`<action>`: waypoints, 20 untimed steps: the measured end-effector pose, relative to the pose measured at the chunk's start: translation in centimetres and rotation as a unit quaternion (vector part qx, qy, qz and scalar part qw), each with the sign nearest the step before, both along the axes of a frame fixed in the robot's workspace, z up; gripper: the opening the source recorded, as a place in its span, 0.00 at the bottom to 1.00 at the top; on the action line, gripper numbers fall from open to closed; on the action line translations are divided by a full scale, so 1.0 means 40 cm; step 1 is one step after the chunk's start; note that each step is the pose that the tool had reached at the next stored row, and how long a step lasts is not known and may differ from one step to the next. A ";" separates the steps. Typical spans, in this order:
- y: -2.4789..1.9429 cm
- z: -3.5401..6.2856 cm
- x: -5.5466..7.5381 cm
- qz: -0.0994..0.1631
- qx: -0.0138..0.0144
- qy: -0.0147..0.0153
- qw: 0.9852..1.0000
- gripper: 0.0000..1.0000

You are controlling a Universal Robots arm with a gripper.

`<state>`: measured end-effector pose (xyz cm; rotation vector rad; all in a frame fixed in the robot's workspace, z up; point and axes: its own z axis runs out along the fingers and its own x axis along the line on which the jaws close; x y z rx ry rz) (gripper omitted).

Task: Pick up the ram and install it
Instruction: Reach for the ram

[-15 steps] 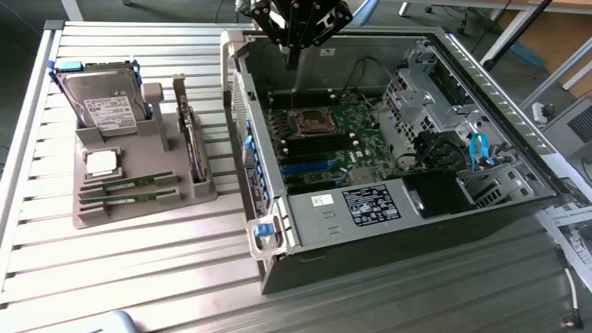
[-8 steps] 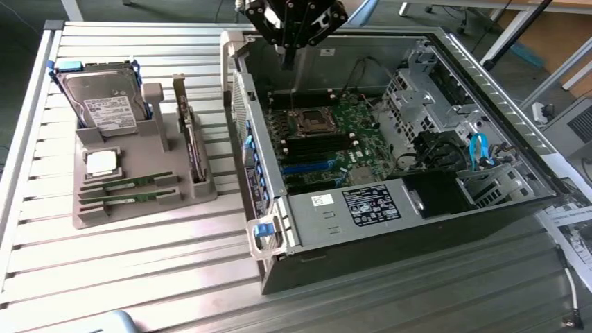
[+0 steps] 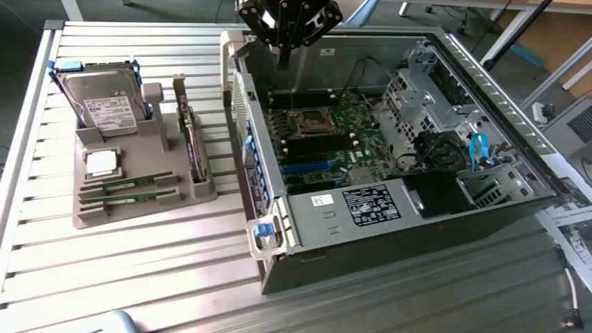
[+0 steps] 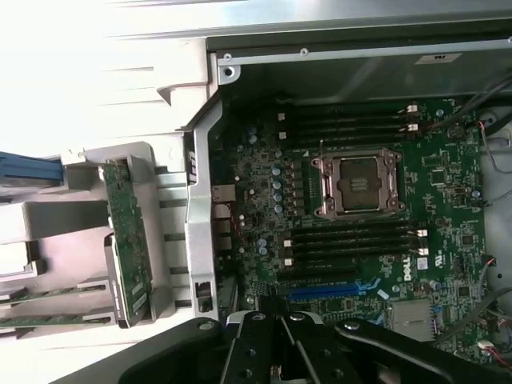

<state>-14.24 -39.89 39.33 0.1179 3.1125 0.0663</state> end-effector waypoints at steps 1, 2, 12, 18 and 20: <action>0.000 0.000 -0.002 0.000 0.000 0.000 1.000 0.11; 0.000 0.000 -0.004 0.000 0.000 0.000 1.000 0.11; 0.000 0.000 -0.018 0.000 0.000 0.000 1.000 0.11; 0.000 0.000 -0.025 0.000 0.000 0.000 1.000 0.11; 0.000 0.000 -0.027 0.000 0.000 0.000 1.000 0.11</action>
